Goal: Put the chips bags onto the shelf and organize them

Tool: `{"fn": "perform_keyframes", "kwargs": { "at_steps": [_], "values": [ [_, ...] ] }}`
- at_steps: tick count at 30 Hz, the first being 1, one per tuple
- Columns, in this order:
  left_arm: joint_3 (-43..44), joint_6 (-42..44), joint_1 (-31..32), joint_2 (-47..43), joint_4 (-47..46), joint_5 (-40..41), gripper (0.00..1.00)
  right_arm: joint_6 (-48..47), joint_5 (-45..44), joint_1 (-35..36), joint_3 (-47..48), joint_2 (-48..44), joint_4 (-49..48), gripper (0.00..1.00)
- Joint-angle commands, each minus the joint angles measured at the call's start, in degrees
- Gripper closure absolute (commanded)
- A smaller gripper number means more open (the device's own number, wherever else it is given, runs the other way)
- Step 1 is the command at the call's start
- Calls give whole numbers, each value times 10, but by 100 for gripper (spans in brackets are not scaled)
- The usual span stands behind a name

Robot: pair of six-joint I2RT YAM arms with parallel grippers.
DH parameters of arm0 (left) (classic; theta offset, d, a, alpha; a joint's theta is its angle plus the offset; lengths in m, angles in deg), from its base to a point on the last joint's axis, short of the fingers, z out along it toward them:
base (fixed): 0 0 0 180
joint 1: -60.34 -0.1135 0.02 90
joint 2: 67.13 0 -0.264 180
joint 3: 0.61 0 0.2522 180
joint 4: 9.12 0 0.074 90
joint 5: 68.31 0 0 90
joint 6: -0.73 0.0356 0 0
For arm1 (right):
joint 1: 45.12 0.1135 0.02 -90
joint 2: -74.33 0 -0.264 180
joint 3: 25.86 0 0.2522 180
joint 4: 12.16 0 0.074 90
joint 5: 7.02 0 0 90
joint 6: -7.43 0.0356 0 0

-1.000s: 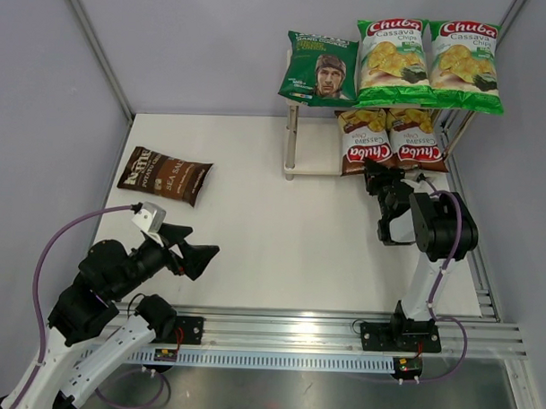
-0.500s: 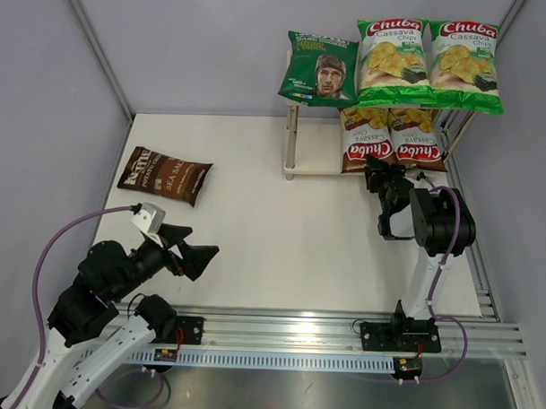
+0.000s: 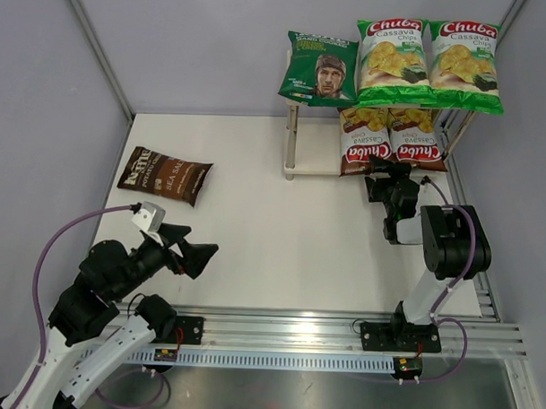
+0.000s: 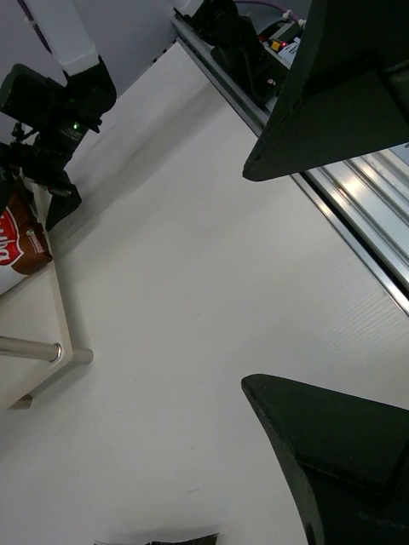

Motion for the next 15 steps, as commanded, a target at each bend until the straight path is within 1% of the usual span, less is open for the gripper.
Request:
{"fn": "perform_keyframes", "kwargs": {
  "at_steps": [1,2,4,5,6,7,8,9,10,11,12,13,15],
  "values": [
    [13,-9,1,21,-5,58,1,-21,18,-4,-9,-67,79,1],
    [18,-24,1,29,3,116,1,-24,18,-3,-11,-80,97,0],
    [33,-48,1,69,32,181,1,-52,12,-3,-14,-122,146,0],
    [38,-78,1,87,42,238,1,-59,10,-3,-19,-140,165,1],
    [44,-88,1,103,48,254,1,-72,6,-3,-21,-176,184,1],
    [52,-94,1,135,51,262,1,-86,6,-4,-22,-196,234,0],
    [56,-122,1,150,57,277,1,-100,6,-3,-15,-217,271,1],
    [60,-138,1,163,58,312,1,-129,-16,-3,-8,-263,311,0],
    [65,-151,1,179,52,325,1,-149,-21,-4,-3,-286,384,1],
    [68,-173,0,203,47,344,1,-173,-26,-3,4,-308,406,0],
    [71,-186,0,217,44,355,1,-218,-38,-3,10,-350,435,1],
    [73,-194,-6,226,30,360,1,-242,-49,-3,16,-369,484,1],
    [74,-221,-25,252,13,369,1,-302,-46,-4,16,-418,499,1]
  ]
}}
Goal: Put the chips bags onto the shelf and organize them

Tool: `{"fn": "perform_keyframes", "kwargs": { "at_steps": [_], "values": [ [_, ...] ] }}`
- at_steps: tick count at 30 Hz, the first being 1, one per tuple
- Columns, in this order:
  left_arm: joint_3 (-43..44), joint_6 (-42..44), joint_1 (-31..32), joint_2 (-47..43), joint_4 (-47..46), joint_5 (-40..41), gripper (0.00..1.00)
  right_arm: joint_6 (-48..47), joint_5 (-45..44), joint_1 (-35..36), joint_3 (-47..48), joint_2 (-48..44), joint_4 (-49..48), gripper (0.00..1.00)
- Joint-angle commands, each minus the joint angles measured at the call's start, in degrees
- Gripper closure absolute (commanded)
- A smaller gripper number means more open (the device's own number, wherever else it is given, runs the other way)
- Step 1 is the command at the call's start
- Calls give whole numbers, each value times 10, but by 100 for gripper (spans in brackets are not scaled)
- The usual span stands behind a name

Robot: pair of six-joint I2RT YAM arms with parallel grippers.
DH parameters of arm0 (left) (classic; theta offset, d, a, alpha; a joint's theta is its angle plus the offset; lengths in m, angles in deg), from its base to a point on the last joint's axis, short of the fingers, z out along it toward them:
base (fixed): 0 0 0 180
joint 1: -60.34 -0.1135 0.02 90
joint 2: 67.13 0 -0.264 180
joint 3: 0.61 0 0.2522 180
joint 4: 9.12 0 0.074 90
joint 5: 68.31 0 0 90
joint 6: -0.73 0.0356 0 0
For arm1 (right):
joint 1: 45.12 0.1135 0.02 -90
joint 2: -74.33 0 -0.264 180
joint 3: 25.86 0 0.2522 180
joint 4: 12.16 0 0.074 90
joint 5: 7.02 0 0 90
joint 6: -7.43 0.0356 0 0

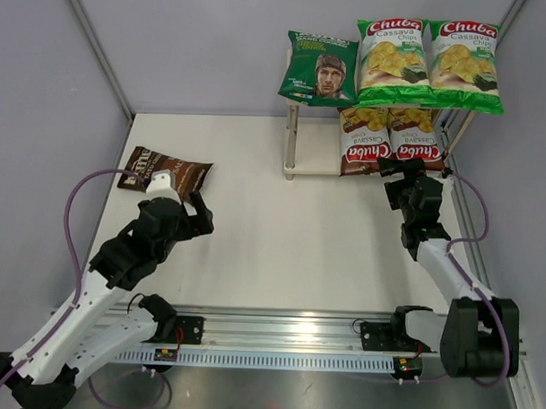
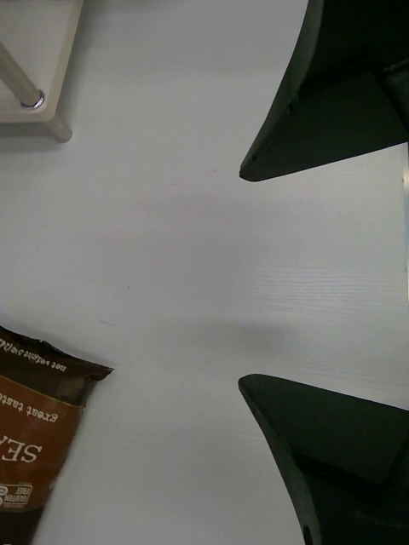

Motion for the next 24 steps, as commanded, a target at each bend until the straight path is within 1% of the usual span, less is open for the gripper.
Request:
{"fn": "perform_keyframes", "kwargs": {
  "at_steps": [1,3,4,5,6,7,8,9,10,11,12,13,14,15,16,17,19,20,21,22,24],
  "values": [
    [30,-74,-52,30,-60,70,1,-134,-29,-2,23,-78,133,1],
    [21,-88,-103,52,-91,7,1,-149,-2,-2,16,-116,155,0],
    [18,-93,-160,61,-122,-22,1,-164,20,-2,11,-127,139,1],
    [12,-105,-189,68,-140,-72,1,-182,63,-2,-4,-138,122,0],
    [1,-113,-213,87,-154,-92,1,-180,102,-2,-8,-156,115,1],
    [-2,-119,-256,97,-176,-108,1,-172,115,-2,-12,-165,115,1],
    [-4,-133,-274,108,-184,-125,1,-165,131,-2,-20,-171,108,1],
    [-9,-139,-290,120,-194,-131,1,-147,171,-3,-21,-176,102,1],
    [-13,-146,-315,138,-216,-133,1,-142,192,-3,-21,-175,98,0],
    [-16,-160,-329,149,-224,-140,1,-137,236,-2,-21,-173,92,1],
    [-23,-168,-342,159,-243,-145,1,-131,254,-2,-21,-165,87,0],
    [-27,-184,-371,180,-255,-152,1,-124,270,-3,-21,-161,78,0],
    [-30,-191,-387,190,-266,-175,1,-114,305,-3,-24,-155,66,1],
    [-32,-195,-403,201,-296,-188,1,-110,321,-2,-27,-145,54,1],
    [-37,-199,-430,226,-310,-197,1,-106,333,-2,-28,-141,38,0],
    [-36,-208,-444,239,-318,-220,1,-99,350,-2,-31,-136,33,1],
    [-39,-213,-477,277,-352,-238,1,-93,365,-2,-35,-127,17,1],
    [-39,-223,-485,291,-359,-240,1,-91,376,-3,-37,-121,12,1],
    [-40,-226,-492,303,-391,-241,1,-92,378,-2,-37,-120,6,0],
    [-44,-234,-503,328,-403,-261,1,-94,382,-2,-37,-117,4,1],
    [-44,-240,-513,355,-435,-273,1,-97,391,-2,-37,-111,-3,1]
  ]
}}
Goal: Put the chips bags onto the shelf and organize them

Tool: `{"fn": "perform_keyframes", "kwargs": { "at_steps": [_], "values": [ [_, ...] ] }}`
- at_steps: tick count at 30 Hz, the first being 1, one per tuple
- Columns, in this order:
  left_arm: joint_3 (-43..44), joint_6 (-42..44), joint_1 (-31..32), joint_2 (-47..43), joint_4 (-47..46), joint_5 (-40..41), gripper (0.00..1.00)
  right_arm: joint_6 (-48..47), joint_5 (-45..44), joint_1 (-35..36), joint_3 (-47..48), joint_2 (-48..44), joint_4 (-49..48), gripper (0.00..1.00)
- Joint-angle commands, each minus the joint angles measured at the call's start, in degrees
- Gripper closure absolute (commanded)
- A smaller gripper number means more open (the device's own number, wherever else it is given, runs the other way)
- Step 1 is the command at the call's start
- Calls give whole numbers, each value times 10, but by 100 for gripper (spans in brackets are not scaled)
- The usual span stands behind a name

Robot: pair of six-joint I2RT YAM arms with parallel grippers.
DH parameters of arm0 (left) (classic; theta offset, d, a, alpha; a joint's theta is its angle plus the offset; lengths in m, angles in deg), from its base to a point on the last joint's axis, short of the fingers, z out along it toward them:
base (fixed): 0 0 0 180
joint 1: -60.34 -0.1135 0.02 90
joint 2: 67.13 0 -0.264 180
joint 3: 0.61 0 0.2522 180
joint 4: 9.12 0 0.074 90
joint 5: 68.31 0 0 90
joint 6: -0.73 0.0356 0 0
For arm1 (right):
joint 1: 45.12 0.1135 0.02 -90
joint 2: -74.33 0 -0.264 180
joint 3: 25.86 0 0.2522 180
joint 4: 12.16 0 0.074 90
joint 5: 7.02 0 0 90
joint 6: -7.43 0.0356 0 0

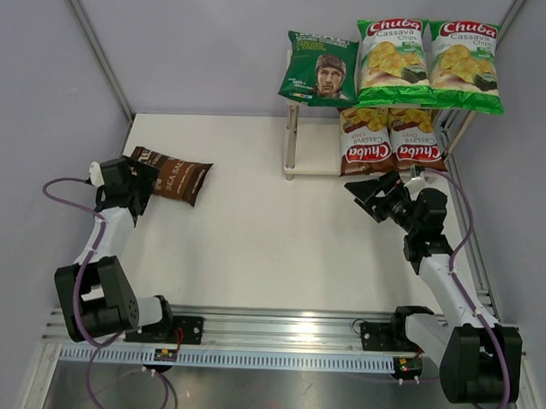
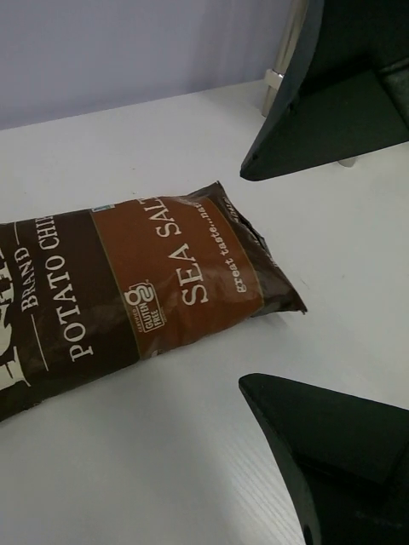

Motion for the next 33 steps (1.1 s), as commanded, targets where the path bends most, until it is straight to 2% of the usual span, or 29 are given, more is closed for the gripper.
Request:
{"fn": "perform_keyframes", "kwargs": {
  "at_steps": [1,5,8,17,22,24,25,26,28,31,32,33],
  "values": [
    [0,-32,-20,43,-105,-52,1,3,49,-1,0,6,-55,1],
    [29,-42,-40,137,-127,-85,1,-1,56,0,-12,6,-74,0],
    [34,-46,-44,168,-151,-84,1,-6,45,-1,-37,-4,-98,0],
    [19,-72,-44,274,-313,-104,1,6,70,0,-65,-2,-159,0],
    [22,-90,-44,312,-293,-89,3,7,67,0,-66,2,-159,1],
    [23,-94,-44,326,-286,-83,12,8,66,0,-66,1,-157,1],
    [24,-94,-44,331,-287,-85,28,7,63,0,-65,1,-155,1],
    [28,-92,-44,340,-295,-89,40,5,62,0,-66,0,-153,0],
    [36,-94,-42,345,-289,-97,58,2,58,0,-65,-2,-148,0],
    [35,-93,-41,342,-299,-105,75,-2,55,0,-64,-5,-142,0],
    [33,-92,-42,338,-304,-106,85,-5,55,0,-64,-5,-140,0],
    [26,-90,-40,325,-313,-111,90,-7,55,-1,-62,-6,-141,1]
  ]
}}
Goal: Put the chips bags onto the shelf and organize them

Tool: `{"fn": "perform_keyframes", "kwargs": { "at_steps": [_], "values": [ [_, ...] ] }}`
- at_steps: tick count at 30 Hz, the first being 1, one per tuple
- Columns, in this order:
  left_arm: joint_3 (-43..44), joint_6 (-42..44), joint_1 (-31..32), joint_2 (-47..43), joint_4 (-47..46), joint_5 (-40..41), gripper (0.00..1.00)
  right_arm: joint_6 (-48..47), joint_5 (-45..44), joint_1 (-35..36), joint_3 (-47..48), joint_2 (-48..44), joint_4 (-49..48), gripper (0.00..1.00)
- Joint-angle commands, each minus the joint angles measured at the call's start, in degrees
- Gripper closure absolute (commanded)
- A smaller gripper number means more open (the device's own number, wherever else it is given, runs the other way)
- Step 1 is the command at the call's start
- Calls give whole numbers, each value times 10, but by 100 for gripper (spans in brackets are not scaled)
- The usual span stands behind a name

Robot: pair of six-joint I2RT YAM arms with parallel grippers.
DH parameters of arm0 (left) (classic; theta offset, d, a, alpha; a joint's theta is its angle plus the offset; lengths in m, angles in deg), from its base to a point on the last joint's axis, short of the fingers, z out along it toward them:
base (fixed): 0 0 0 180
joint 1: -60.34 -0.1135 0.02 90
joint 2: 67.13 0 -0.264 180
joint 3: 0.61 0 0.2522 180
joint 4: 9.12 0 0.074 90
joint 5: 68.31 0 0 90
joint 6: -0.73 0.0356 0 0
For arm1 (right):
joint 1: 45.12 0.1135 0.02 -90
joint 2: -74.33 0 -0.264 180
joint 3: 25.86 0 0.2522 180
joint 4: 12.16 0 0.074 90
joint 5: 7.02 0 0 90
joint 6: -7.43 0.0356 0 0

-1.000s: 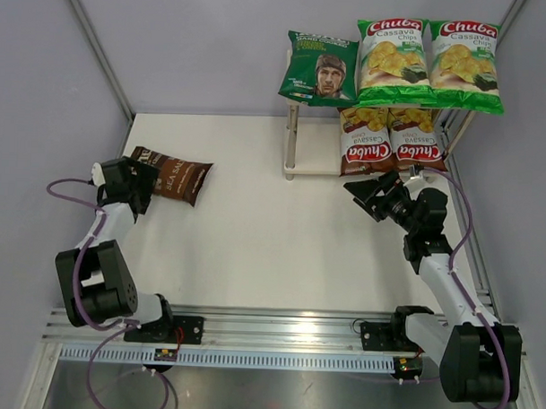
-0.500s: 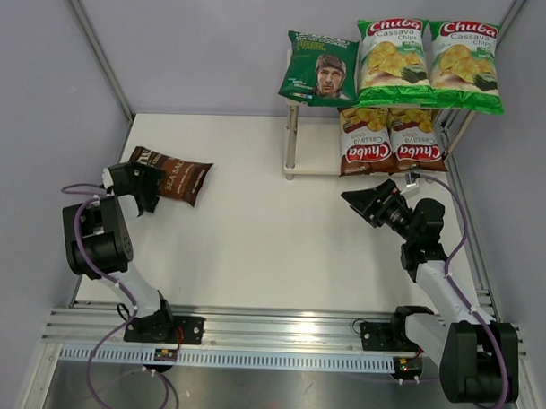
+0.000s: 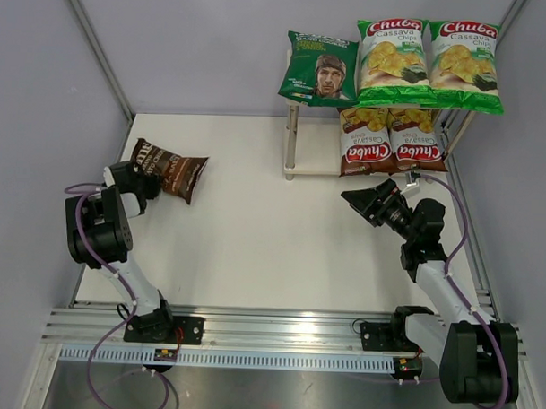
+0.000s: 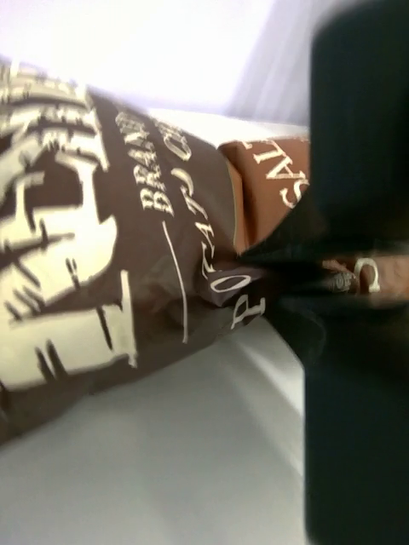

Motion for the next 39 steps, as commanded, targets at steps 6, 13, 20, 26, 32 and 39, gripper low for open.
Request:
{"fn": "perform_keyframes", "kwargs": {
  "at_steps": [6,13,20,26,32,39],
  "values": [
    [-73,-16,16,-65,-147,-99,100,-14,30,10,3,4,-63,1],
    [-186,-75,41,-150,-261,-153,100,-29,-19,140,31,39,-57,1],
    [-270,-108,81,-289,-274,-169,100,71,-129,277,36,109,-128,1],
    [-313,-135,145,-421,-219,-129,100,122,-241,394,37,169,-193,0],
    [-319,-147,221,-574,-133,-74,100,112,-266,456,63,239,-296,1],
    [-334,-140,304,-645,-107,-39,100,81,-264,468,93,254,-315,1]
  ]
}}
